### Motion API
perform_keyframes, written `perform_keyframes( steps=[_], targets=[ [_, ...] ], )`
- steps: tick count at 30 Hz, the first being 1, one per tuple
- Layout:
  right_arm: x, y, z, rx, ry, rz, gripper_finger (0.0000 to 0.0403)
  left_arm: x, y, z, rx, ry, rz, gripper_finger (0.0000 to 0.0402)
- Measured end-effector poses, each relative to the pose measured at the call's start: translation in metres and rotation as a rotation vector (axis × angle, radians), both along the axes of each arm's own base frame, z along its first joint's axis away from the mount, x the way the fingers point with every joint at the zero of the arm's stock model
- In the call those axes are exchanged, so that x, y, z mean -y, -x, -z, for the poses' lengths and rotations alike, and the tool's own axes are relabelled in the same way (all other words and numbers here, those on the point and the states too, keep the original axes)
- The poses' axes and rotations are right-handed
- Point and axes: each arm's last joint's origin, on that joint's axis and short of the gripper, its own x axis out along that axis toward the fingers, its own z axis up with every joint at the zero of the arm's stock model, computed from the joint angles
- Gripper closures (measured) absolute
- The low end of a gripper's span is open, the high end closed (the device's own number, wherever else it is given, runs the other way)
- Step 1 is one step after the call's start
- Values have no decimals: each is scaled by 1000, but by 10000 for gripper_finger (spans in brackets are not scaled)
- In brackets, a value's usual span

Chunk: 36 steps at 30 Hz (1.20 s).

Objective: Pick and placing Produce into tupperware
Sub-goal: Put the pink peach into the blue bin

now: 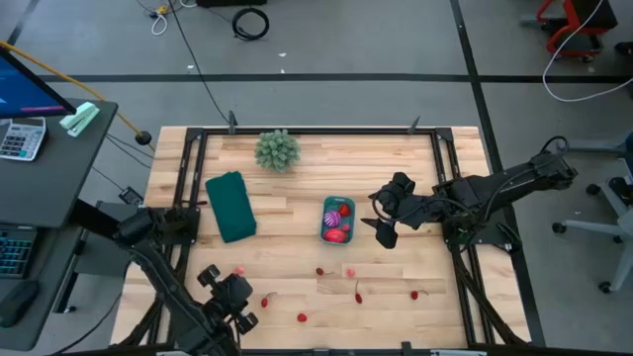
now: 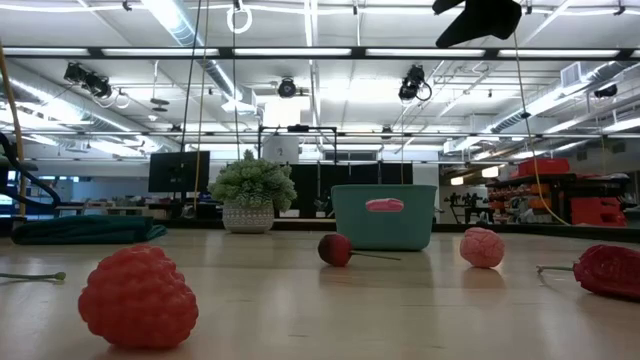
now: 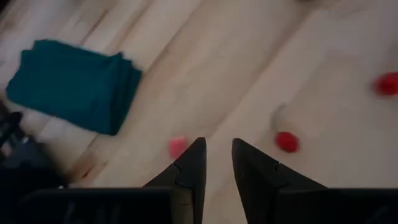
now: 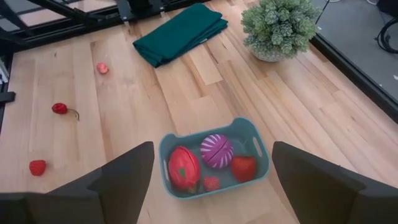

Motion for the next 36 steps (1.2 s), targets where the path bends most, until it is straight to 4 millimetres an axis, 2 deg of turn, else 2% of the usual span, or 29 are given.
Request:
perform_keyframes(
  steps=[3, 5, 7, 9, 13, 15, 17, 20, 22, 27, 30, 33, 36],
  targets=[
    [0, 0, 0, -1, 0, 0, 66, -3, 9, 9, -28, 24, -80, 330],
    [0, 0, 0, -1, 1, -1, 66, -5, 16, 1, -28, 67, -98, 337],
    [0, 0, 0, -1, 2, -1, 66, -8, 27, -14, 31, 89, -72, 345],
    [0, 0, 0, -1, 2, -1, 66, -17, 37, -38, 130, 123, -38, 353],
    [0, 0, 0, -1, 2, -1, 66, -49, 64, -90, 300, 204, 54, 368],
    [0, 0, 0, -1, 2, -1, 66, -70, 77, -104, 391, 202, 81, 375],
    [0, 0, 0, -2, 6, -4, 66, -90, 86, -104, 479, 173, 70, 380],
    [0, 0, 0, -5, 16, -11, 66, -113, 94, -82, 514, 148, 3, 383],
    [0, 0, 0, -7, 21, -16, 66, -117, 93, -59, 542, 182, -51, 382],
    [0, 0, 0, -17, 54, -40, 66, -99, 83, 3, 554, 280, 41, 370],
    [0, 0, 0, -20, 64, -48, 66, -90, 74, 32, 560, 330, 126, 364],
    [0, 0, 0, -18, 61, -45, 66, -90, 69, 49, 571, 333, 153, 363],
    [0, 0, 0, -18, 60, -45, 66, -92, 65, 58, 521, 325, 182, 360]
  ],
)
